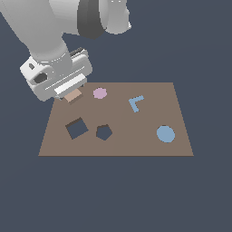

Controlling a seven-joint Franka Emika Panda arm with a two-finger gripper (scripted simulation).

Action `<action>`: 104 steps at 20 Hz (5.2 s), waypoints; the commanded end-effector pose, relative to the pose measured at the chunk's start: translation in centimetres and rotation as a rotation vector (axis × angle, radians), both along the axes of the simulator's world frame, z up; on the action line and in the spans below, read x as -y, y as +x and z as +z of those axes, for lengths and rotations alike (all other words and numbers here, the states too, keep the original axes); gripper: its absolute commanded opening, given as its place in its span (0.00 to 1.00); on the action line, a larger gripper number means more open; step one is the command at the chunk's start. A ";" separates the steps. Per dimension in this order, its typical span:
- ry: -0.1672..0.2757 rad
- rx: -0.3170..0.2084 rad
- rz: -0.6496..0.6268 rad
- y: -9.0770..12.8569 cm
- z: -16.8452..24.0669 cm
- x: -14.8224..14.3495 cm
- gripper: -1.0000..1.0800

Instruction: Insert a designated object into the corresponding slot on a board.

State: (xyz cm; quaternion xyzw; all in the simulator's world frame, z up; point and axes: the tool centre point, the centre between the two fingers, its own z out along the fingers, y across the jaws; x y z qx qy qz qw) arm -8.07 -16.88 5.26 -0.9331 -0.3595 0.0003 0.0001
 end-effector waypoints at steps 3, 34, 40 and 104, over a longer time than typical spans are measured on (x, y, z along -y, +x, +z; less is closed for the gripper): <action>0.000 0.001 0.019 0.1 -0.3 0.4 0.96; 0.000 0.000 0.021 0.1 -1.9 0.4 0.00; 0.000 0.000 0.057 0.5 -1.9 0.6 0.00; 0.000 -0.001 1.424 13.8 -2.2 -3.1 0.96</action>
